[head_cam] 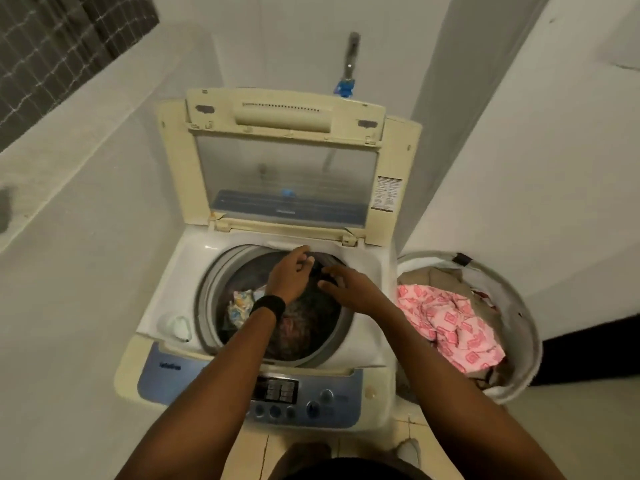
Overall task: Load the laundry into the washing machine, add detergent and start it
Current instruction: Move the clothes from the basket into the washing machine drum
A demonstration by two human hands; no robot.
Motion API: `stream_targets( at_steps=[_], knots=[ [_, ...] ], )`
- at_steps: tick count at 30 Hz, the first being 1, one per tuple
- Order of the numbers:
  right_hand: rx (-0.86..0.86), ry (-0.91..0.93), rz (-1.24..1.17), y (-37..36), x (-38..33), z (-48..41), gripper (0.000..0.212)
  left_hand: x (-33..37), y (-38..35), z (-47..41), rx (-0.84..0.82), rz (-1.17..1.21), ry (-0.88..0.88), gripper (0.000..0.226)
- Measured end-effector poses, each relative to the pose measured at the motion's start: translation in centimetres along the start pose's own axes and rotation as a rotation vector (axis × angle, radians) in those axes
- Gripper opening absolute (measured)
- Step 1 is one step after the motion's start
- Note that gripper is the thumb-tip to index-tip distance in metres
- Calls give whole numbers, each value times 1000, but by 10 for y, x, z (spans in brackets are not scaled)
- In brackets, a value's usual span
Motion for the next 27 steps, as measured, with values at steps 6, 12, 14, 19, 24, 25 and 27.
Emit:
stream_targets(
  at_steps=[6, 12, 14, 19, 24, 25, 27],
  knots=[
    [207, -117, -63, 62, 64, 20, 44, 56, -70, -10, -104, -4, -121, 37],
    [361, -285, -56, 112, 165, 62, 38, 113, -161, -4, -261, -19, -227, 31],
    [369, -354, -30, 120, 197, 77, 37, 124, -186, 0, -308, -26, -239, 29],
    [320, -449, 79, 131, 258, 93, 36, 138, -231, 6, -367, -79, -263, 29],
    [219, -355, 374, 143, 278, 77, 46, 137, -249, 13, -360, -107, -240, 28],
    [184, -330, 440, 141, 282, 73, 47, 135, -250, 14, -350, -108, -223, 28],
    [141, -282, 534, 139, 286, 67, 46, 130, -252, 15, -335, -125, -187, 27]
  ],
)
Point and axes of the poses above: each hand's wrist, its own z-axis away from the middle knuckle, its own y-axis out of the back of the hand, x = y × z, the point moved 9 cm from there along -z, towards the middle knuckle, and after that the axes turned 5 degrees about x, right-handed, at the moved point
